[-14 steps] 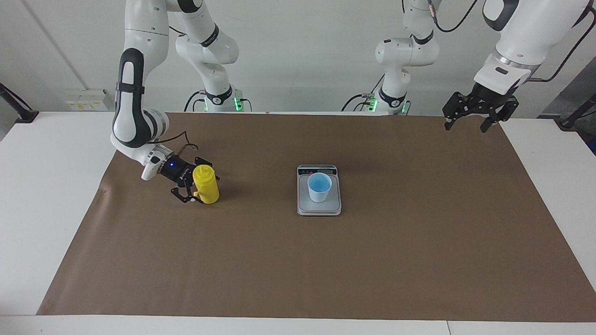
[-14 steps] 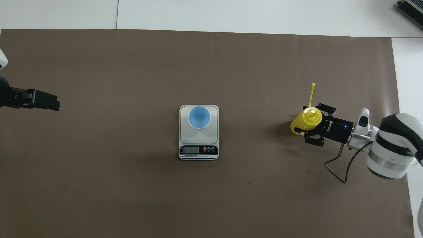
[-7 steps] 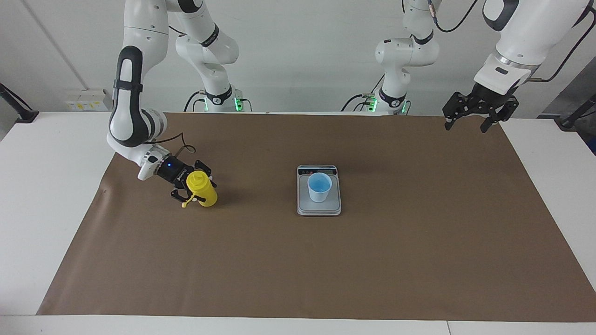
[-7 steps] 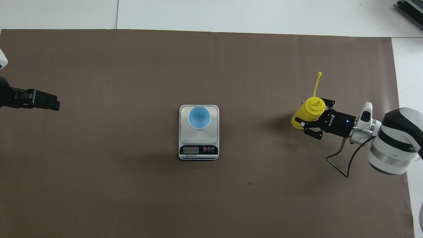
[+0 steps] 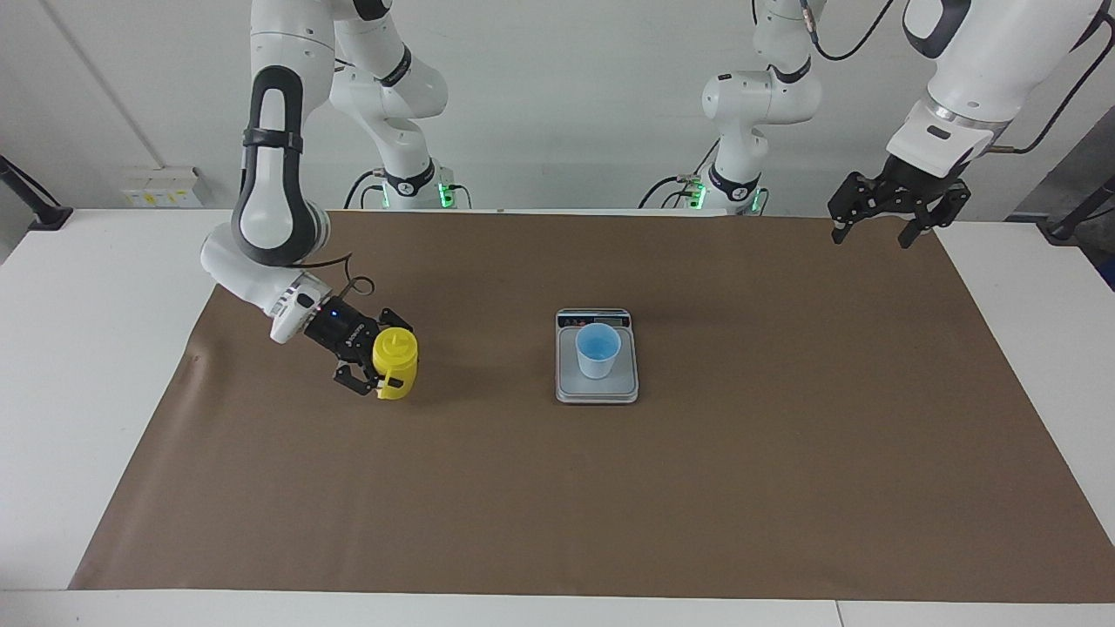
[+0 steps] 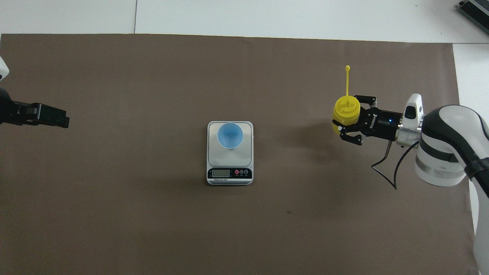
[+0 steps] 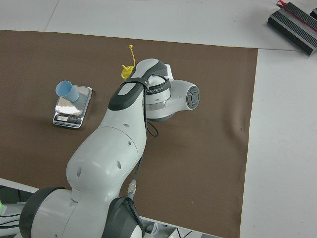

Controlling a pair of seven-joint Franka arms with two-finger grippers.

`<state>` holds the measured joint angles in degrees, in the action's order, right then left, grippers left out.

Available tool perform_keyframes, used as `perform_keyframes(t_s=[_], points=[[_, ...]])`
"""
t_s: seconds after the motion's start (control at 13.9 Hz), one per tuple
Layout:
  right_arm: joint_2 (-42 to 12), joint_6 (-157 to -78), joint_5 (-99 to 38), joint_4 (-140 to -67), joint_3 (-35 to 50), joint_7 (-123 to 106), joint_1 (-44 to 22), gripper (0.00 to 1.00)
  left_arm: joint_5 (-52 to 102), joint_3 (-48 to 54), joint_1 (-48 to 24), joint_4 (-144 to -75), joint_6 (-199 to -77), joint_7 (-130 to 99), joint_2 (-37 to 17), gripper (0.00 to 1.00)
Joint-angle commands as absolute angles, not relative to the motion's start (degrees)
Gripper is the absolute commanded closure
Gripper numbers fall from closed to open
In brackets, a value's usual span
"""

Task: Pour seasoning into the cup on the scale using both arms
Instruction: 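Lift the yellow bottle with the right gripper toward the blue cup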

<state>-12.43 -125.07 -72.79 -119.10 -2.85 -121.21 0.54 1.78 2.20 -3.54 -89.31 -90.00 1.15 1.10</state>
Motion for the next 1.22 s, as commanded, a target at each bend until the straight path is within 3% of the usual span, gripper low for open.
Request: perform_keyframes(t_s=[0.0,0.5,0.79,1.15], points=[[-10.4,-126.5,-63.8,-116.1,-2.7,-113.9,-1.2,1.00,1.5,2.7,-2.8,-89.8,-89.3,1.5,1.6,0.00],[-9.8,-136.9,-45.2,-112.5,-2.7,-99.1,-10.7,1.00,1.5,2.7,-2.8,-89.8,-89.3,1.5,1.6,0.00],[-11.8,-141.5,-21.3,-108.7,-2.6,-74.3,-18.8,1.00,1.5,2.7,-2.8,-89.8,-89.3,1.5,1.6,0.00],[-12.4,-141.0,6.4,-107.5,-2.5,-50.5,-25.4,1.00,1.5,2.7,-2.8,-89.8,-89.3,1.5,1.6,0.00]])
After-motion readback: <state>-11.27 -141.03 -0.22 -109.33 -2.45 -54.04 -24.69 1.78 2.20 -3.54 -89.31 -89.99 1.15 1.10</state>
